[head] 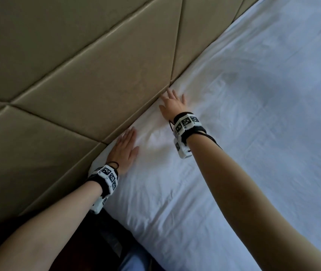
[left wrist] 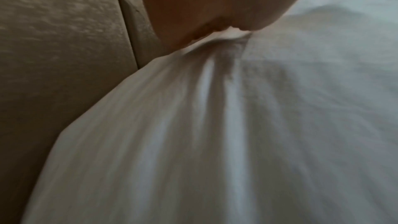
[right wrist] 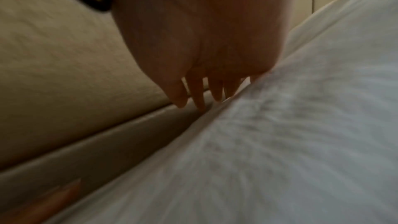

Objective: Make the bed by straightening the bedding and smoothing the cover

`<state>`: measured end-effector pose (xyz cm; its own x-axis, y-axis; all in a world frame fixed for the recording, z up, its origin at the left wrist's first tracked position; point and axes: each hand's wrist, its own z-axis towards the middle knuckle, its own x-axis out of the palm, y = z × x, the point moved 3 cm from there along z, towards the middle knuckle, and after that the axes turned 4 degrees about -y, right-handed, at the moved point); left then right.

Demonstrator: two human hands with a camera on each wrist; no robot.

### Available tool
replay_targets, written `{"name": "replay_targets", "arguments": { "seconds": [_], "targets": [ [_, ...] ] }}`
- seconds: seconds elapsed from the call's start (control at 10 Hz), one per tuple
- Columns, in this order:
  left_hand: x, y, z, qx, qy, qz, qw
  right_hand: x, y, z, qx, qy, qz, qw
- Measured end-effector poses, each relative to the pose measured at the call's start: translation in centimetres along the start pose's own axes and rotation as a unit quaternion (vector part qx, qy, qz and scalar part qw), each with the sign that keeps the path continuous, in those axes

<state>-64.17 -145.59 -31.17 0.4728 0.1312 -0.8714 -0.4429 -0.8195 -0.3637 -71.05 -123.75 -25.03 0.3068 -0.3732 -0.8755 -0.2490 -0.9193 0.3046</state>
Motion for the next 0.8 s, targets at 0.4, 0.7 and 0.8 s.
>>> {"name": "replay_targets", "arguments": {
  "seconds": [0.4, 0.7, 0.8],
  "targets": [
    [4.3, 4.8, -4.6, -0.107, 0.022, 0.02, 0.994, 6.9, -2.4, -11.2, 0.242, -0.162, 0.078, 0.953],
    [3.4, 6.8, -5.9, -0.074, 0.027, 0.019, 0.997, 12.2, 9.1, -7.7, -0.046, 0.105, -0.06, 0.992],
    [2.7, 7.6, -7.7, -0.135, 0.063, 0.045, 0.988, 11.1, 10.5, -8.3, -0.075, 0.136, -0.052, 0.986]
  ]
}}
